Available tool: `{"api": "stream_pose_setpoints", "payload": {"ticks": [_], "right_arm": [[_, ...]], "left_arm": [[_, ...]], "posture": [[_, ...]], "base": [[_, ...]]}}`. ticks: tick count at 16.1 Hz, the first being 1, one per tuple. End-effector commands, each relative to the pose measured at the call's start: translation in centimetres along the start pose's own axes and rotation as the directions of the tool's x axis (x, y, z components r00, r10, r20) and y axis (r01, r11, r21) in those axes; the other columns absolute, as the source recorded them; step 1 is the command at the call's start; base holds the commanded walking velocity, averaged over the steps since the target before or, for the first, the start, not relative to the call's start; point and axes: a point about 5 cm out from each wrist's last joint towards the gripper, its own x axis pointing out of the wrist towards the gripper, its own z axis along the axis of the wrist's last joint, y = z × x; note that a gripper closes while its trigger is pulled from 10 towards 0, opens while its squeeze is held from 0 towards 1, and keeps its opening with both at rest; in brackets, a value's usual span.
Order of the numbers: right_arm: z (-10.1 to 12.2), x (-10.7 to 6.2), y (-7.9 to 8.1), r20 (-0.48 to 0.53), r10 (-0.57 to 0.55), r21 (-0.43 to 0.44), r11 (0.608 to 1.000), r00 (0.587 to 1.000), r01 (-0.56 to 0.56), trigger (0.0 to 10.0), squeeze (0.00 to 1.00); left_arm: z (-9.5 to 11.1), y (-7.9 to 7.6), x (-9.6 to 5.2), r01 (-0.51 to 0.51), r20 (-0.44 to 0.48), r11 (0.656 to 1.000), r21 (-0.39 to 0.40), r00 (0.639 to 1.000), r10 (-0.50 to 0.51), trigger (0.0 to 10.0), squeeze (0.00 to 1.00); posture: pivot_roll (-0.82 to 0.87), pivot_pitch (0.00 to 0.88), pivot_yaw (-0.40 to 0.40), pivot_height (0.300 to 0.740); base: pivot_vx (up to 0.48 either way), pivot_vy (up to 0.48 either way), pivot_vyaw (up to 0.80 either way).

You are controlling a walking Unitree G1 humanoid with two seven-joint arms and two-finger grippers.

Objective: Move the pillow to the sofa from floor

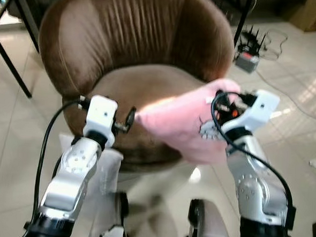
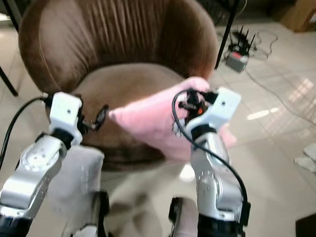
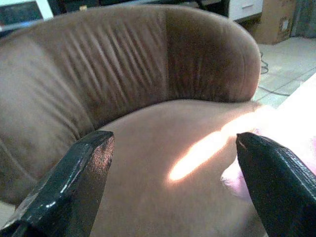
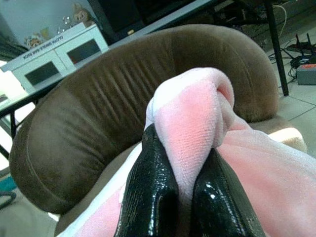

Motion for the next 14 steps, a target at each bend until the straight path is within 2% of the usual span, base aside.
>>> {"api": "stream_pose_setpoints", "payload": {"ticks": [1, 3, 5, 8, 10, 12, 14], "right_arm": [[0.8, -0.2, 0.1, 0.054, 0.018, 0.018, 1.0, 0.998, -0.019, 10.0, 0.0], [-0.2, -0.6, -0.2, 0.031, -0.006, 0.045, 0.999, 1.0, 0.005, 10.0, 0.0], [-0.2, -0.6, -0.1, 0.04, -0.005, 0.042, 0.999, 0.999, 0.003, 10.0, 0.0], [-0.1, -0.2, -0.2, 0.047, -0.005, 0.024, 1.0, 0.999, 0.004, 10.0, 0.0], [-0.1, -0.2, -0.3, 0.038, -0.002, 0.02, 1.0, 0.999, 0.001, 10.0, 0.0], [-0.7, -0.3, -0.6, 0.011, -0.005, 0.026, 1.0, 1.0, 0.005, 10.0, 0.0], [-1.7, -0.3, -1.1, -0.017, -0.039, 0.071, 0.997, 0.999, 0.04, 10.0, 0.0]], "left_arm": [[0.3, -0.3, 0.3, 0.019, 0.017, 1.0, 0.016, 1.0, -0.02, 10.0, 0.0], [-0.1, -0.3, 0.1, 0.032, 0.01, 0.999, 0.043, 0.999, -0.033, 10.0, 0.0], [0.0, -0.5, 0.4, 0.035, 0.019, 0.998, 0.046, 0.999, -0.036, 10.0, 0.0], [-0.1, -0.9, 0.6, 0.04, 0.03, 0.999, 0.004, 0.999, -0.04, 10.0, 0.0], [-0.4, -0.6, 0.6, 0.006, 0.024, 1.0, -0.023, 1.0, -0.006, 10.0, 0.0], [-0.5, -0.5, 0.6, -0.009, 0.022, 1.0, 0.004, 1.0, 0.009, 10.0, 0.0], [-0.5, -0.2, 0.4, -0.019, 0.016, 0.999, 0.028, 1.0, 0.019, 10.0, 0.0]], "posture": [[-0.01, 0.0, 0.013, 0.671], [-0.01, 0.0, 0.019, 0.691], [0.0, 0.0, 0.031, 0.711], [-0.01, 0.0, 0.038, 0.74], [-0.01, 0.0, 0.026, 0.74], [0.0, 0.0, 0.013, 0.74], [0.01, 0.0, 0.011, 0.74]], "base": [[0.0, 0.0, 0.0], [0.0, 0.0, 0.0], [0.0, 0.0, 0.0], [0.0, 0.0, 0.0], [0.0, 0.0, 0.0], [0.0, 0.0, 0.0], [0.0, 0.0, 0.0]]}}
